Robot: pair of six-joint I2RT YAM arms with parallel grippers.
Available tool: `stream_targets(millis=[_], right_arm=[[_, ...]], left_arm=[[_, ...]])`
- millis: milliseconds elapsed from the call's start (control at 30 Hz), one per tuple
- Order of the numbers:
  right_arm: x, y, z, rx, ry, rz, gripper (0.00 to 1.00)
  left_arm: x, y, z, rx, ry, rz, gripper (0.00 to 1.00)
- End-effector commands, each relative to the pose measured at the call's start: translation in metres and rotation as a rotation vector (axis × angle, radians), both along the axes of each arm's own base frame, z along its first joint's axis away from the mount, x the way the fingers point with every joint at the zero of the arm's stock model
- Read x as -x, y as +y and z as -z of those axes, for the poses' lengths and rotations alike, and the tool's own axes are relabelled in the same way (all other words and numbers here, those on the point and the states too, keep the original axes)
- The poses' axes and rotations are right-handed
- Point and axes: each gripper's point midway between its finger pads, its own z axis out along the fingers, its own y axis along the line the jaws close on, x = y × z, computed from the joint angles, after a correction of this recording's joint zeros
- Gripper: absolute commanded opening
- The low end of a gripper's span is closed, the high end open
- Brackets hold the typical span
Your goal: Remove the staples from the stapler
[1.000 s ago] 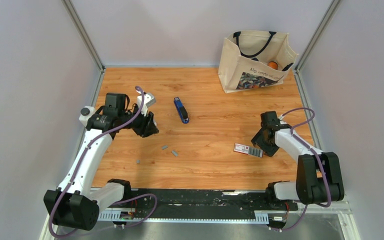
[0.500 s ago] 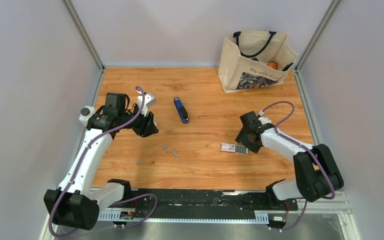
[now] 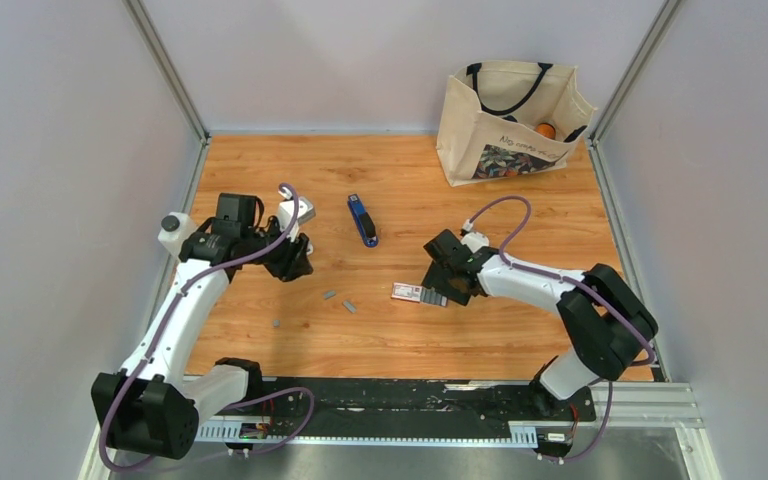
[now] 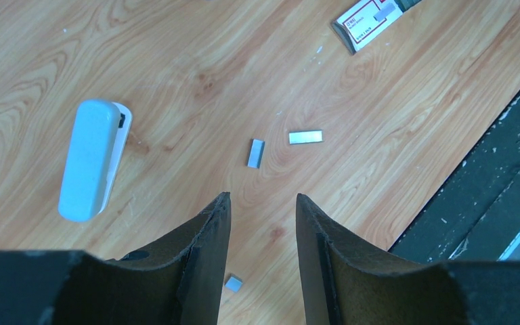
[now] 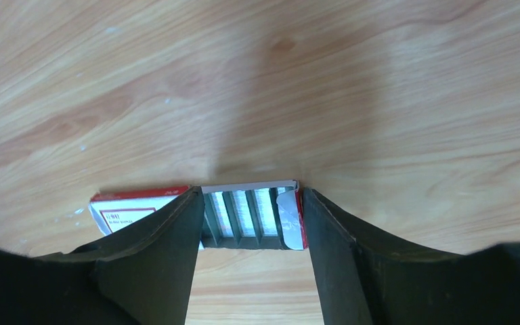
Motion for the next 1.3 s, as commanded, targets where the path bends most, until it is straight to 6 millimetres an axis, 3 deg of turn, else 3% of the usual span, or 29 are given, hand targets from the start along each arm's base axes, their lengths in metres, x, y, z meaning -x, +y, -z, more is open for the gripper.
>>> stream_targets(millis=[0, 167, 533, 733, 900, 1067, 1267], right_arm=[[0.056, 0.009, 0.044, 0.009, 0.215, -0.013, 0.62], [0.059, 0.019, 0.052, 0.049, 0.238, -0.076, 0.62], [0.052, 0.007, 0.049, 0.183, 0.242, -0.251, 0.62], [0.049, 0.023, 0.047, 0.145, 0.237, -0.396, 0.62], [0.035, 0.031, 0.042, 0.15, 0.228, -0.48, 0.61], [0.016, 0.021, 0.029, 0.186, 0.211, -0.488, 0.62], [-0.013, 0.0, -0.008, 0.112, 0.13, -0.402, 0.65]], left_arm=[[-0.011, 0.006, 0.005, -0.047, -0.06, 0.019, 0.49], [-0.017, 0.009, 0.017, -0.073, -0.059, 0.025, 0.49], [-0.029, 0.011, 0.04, -0.121, -0.016, 0.079, 0.49], [-0.027, 0.0, 0.049, -0.123, -0.022, 0.175, 0.49], [-0.017, -0.018, 0.053, -0.159, -0.078, 0.308, 0.5], [-0.002, -0.04, 0.058, -0.196, -0.131, 0.465, 0.5], [0.018, -0.059, 0.075, -0.249, -0.173, 0.661, 0.51]])
